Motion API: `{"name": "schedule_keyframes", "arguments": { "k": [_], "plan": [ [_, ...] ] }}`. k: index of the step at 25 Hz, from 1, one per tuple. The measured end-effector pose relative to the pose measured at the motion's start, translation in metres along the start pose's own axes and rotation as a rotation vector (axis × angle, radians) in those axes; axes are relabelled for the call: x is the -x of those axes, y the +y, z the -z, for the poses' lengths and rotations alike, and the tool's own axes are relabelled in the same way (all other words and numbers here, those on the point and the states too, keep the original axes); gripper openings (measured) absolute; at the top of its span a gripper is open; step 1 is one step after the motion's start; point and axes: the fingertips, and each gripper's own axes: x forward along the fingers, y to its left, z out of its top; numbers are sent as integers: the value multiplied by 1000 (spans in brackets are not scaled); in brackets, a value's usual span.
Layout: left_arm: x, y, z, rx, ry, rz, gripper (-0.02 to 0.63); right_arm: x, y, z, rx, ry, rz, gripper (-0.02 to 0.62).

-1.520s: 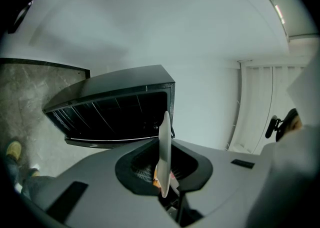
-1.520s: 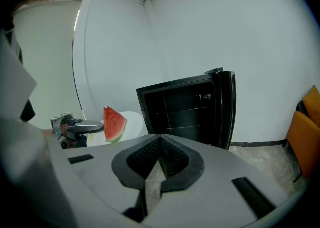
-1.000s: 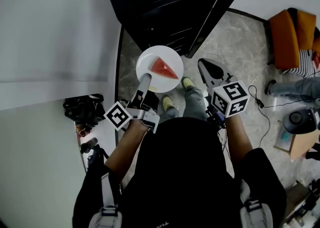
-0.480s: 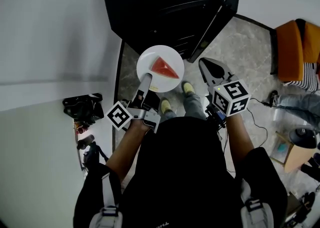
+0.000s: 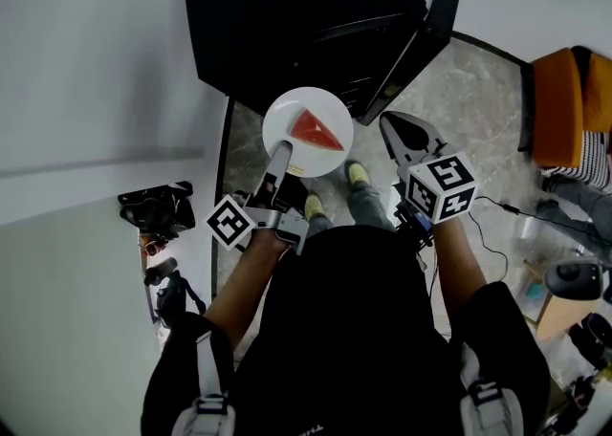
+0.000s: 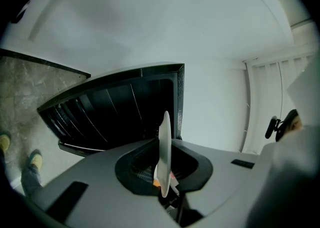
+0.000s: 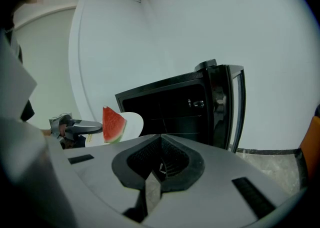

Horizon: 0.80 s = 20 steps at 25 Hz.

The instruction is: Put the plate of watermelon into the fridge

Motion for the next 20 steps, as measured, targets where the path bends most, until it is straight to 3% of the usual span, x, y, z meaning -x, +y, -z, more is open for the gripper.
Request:
{"name": "schedule_keyframes", "arguments": {
  "k": [20],
  "plan": [
    [-1,0,-1,2,-45,13,43,-13,2,-4,22,-7,-50,14]
  ]
}}
